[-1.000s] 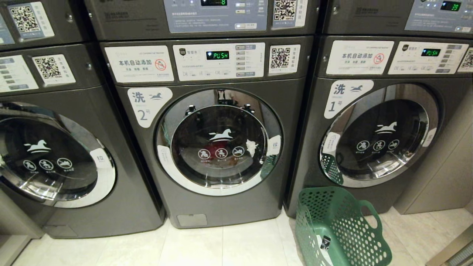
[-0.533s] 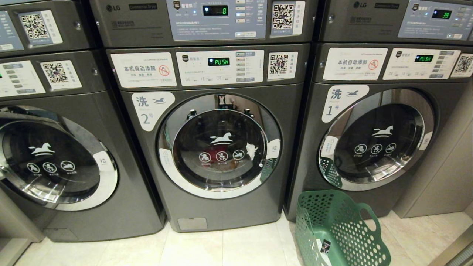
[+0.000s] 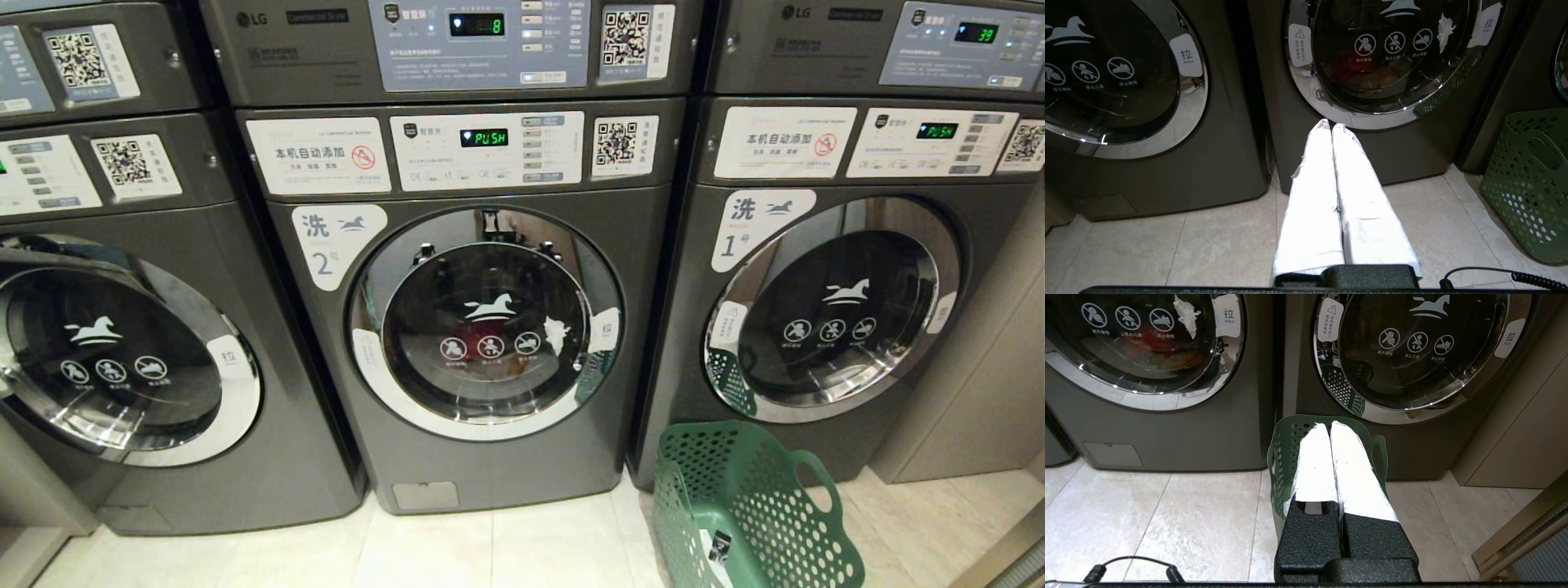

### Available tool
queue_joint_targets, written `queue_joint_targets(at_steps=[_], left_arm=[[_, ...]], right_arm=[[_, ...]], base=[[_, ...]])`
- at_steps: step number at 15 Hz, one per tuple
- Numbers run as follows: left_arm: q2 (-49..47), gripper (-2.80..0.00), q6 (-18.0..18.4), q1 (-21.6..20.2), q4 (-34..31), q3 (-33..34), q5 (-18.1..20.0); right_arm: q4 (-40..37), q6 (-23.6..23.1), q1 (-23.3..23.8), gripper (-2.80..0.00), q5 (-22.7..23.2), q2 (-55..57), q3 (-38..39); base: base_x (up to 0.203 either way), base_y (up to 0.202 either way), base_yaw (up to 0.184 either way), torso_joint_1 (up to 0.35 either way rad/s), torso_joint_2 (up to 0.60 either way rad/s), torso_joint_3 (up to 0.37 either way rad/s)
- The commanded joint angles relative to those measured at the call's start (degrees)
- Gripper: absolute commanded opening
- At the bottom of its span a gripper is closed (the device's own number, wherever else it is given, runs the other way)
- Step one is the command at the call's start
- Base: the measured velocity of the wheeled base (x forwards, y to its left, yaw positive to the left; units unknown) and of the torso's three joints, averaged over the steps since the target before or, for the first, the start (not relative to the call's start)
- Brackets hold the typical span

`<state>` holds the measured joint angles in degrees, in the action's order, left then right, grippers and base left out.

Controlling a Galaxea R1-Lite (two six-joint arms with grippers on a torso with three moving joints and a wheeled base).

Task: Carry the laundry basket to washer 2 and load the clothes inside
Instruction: Press the washing machine switch

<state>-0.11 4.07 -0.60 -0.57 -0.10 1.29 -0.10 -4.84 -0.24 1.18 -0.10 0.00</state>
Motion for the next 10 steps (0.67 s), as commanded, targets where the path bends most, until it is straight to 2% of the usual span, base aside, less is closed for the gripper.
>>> queue_joint_targets(at_steps=[1, 10], left_arm=[[0.02, -2.80, 0.06, -0.02, -0.04, 0.01, 0.03], [0.02, -2.80, 0.06, -0.02, -0.04, 0.02, 0.02]], right_arm=[[0.01, -0.08, -0.02, -2.80, -0.02, 0.10, 0.00], [0.01, -0.17, -0.02, -2.80, 0.05, 0.10, 0.00]], base=[[0.073, 0.000, -0.001, 0.005, 0.00, 0.006], [0.190, 0.000, 0.000, 0.003, 0.00, 0.003]])
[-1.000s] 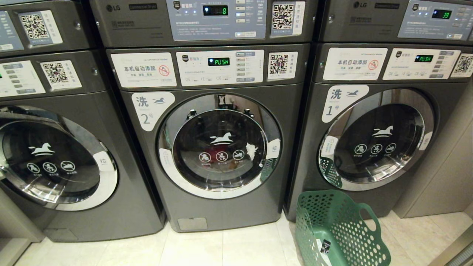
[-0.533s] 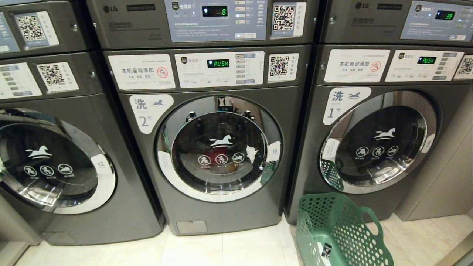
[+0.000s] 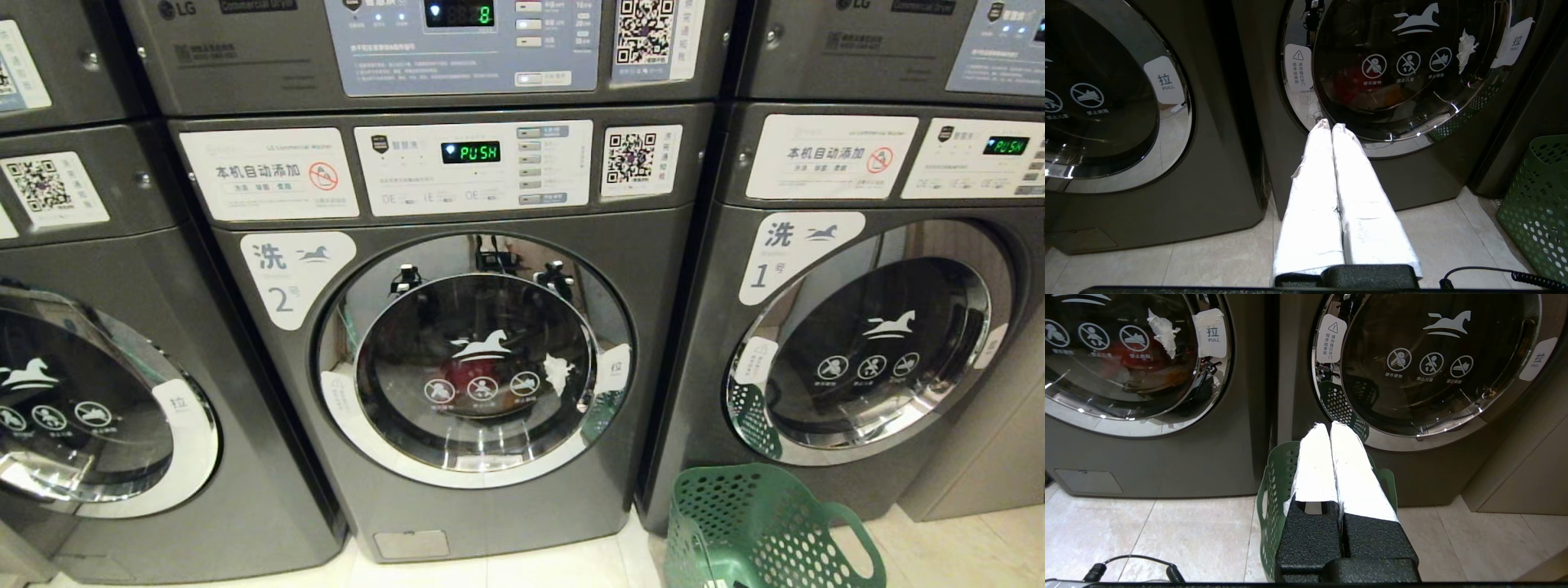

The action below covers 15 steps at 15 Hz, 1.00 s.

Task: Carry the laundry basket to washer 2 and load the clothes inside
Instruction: Press the washing machine switch

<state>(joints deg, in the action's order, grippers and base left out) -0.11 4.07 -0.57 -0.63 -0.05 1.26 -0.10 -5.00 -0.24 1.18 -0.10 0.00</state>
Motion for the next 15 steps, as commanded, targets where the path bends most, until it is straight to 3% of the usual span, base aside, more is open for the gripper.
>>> queue_joint_targets(at_steps=[1, 15], left_arm=[[0.02, -2.80, -0.03, -0.04, 0.02, -0.04, -0.03], [0.02, -2.80, -0.20, -0.04, 0.02, -0.04, -0.07]], right_arm=[[-0.03, -0.01, -0.02, -2.80, 0.05, 0.10, 0.00], [-0.05, 0.02, -0.02, -2.80, -0.04, 0.19, 0.00]], base=[[0.159, 0.000, -0.002, 0.012, 0.01, 0.002], [0.008, -0.001, 0.012, 0.001, 0.00, 0.000]])
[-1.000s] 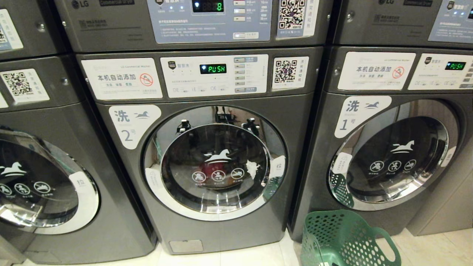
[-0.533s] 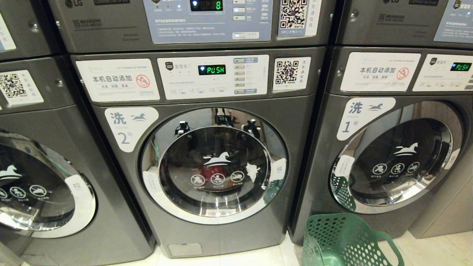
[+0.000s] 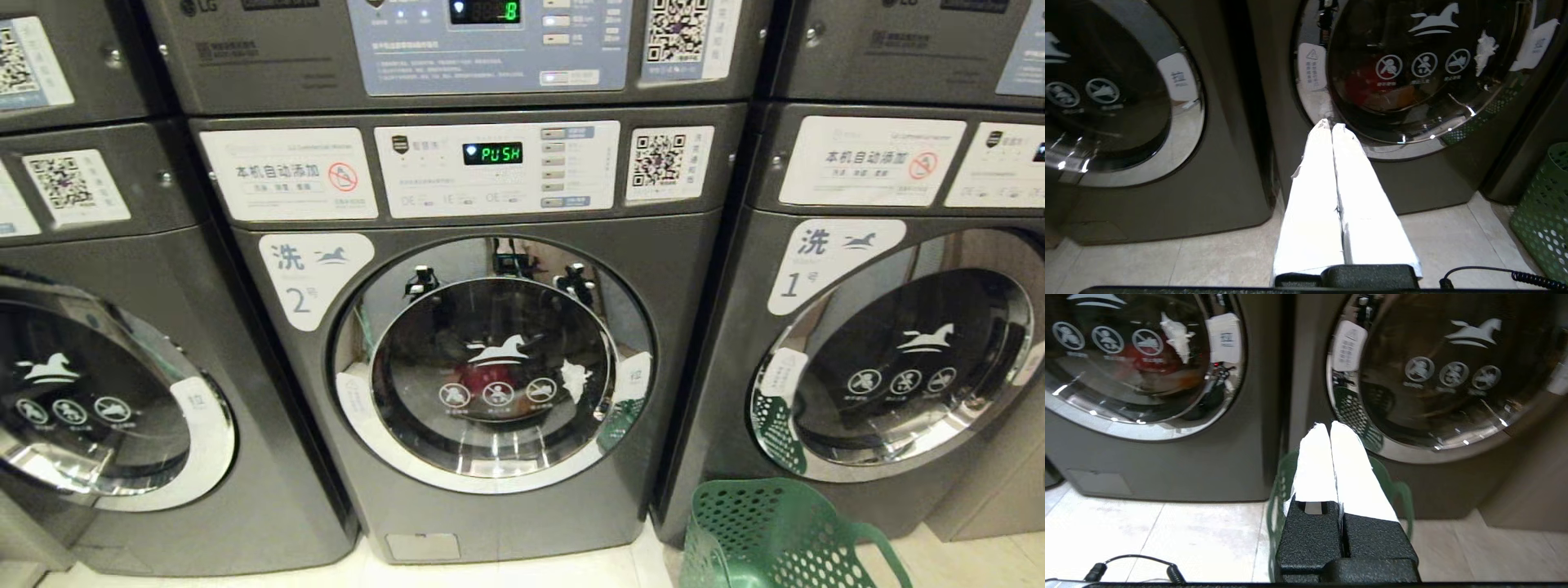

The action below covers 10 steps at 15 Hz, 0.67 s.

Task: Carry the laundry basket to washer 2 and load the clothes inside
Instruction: Press the washing machine switch

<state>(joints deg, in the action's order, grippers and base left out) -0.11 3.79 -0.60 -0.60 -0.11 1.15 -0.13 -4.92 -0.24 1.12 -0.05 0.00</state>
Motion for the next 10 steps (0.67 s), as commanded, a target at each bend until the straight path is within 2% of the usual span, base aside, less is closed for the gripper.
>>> queue_joint_targets(at_steps=[1, 4, 10], left_arm=[[0.02, -2.80, -0.01, -0.02, -0.02, 0.02, 0.00], [0.02, -2.80, -0.10, -0.02, 0.07, 0.02, 0.00], [0.02, -2.80, -0.10, -0.02, 0.07, 0.02, 0.00]], right_arm=[[-0.04, 0.00, -0.02, -2.80, 0.02, 0.05, 0.00], [0.04, 0.00, -0.02, -2.80, 0.02, 0.05, 0.00], [0.02, 0.00, -0.02, -2.80, 0.02, 0.05, 0.00]], base=[[0.002, -0.008, 0.143, 0.014, 0.00, 0.007], [-0.001, -0.008, 0.116, 0.002, 0.01, 0.000], [0.000, 0.000, 0.000, 0.000, 0.00, 0.000]])
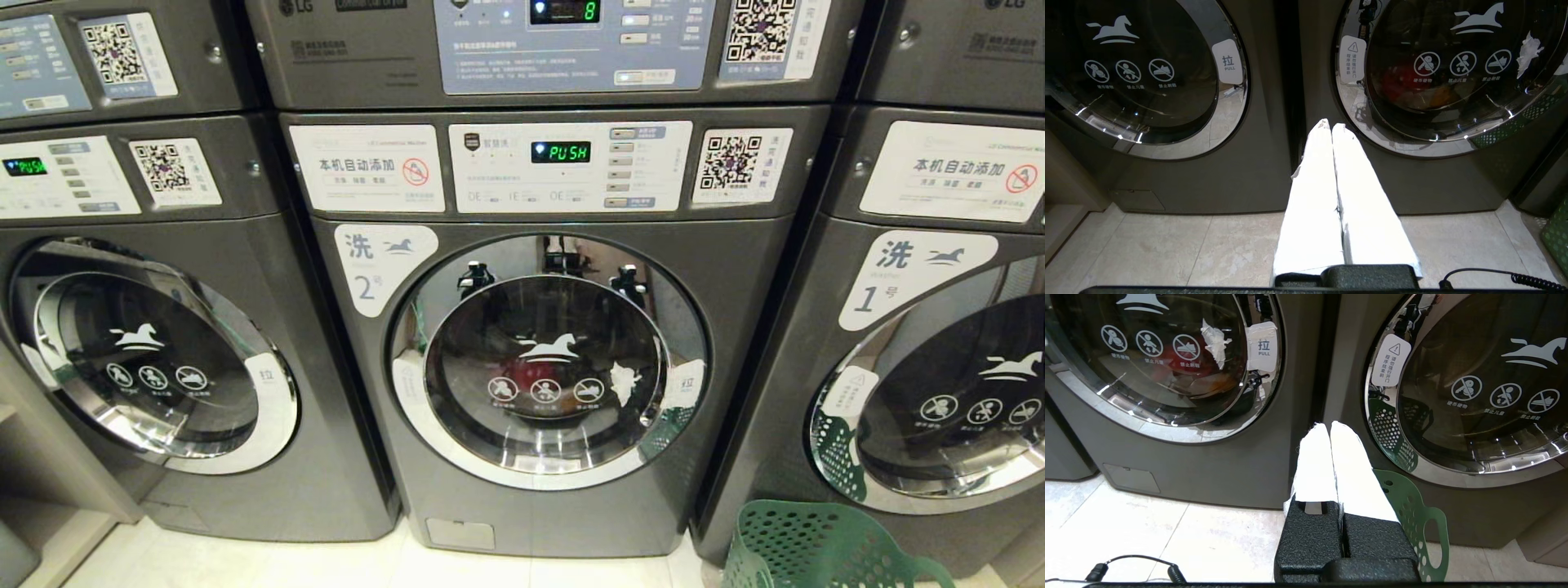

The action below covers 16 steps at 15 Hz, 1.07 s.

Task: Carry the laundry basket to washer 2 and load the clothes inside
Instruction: Press the washing machine switch

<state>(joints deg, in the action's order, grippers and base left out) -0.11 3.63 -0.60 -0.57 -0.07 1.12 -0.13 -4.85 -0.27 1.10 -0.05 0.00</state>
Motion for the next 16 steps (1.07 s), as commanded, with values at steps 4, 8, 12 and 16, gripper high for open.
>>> queue_joint_targets(at_steps=[4, 8, 12, 16], left_arm=[[0.02, -2.80, 0.06, 0.07, 0.04, -0.01, 0.02], [0.02, -2.80, 0.06, 0.04, -0.04, -0.01, 0.02], [0.02, -2.80, 0.06, -0.02, -0.04, -0.01, 0.02], [0.02, -2.80, -0.03, -0.02, -0.04, -0.01, 0.02]], right_arm=[[-0.04, -0.20, 0.00, -2.80, 0.13, 0.13, 0.00], [-0.04, -0.33, 0.00, -2.80, 0.13, 0.05, 0.00], [-0.13, 0.02, 0.00, -2.80, 0.04, 0.05, 0.00], [-0.11, -0.41, 0.00, -2.80, -0.29, 0.05, 0.00]], base=[[0.000, 0.000, 0.000, 0.000, 0.00, 0.000], [0.000, 0.000, 0.000, 0.000, 0.00, 0.000], [0.000, 0.000, 0.000, 0.000, 0.00, 0.000], [0.000, 0.000, 0.000, 0.000, 0.00, 0.000]])
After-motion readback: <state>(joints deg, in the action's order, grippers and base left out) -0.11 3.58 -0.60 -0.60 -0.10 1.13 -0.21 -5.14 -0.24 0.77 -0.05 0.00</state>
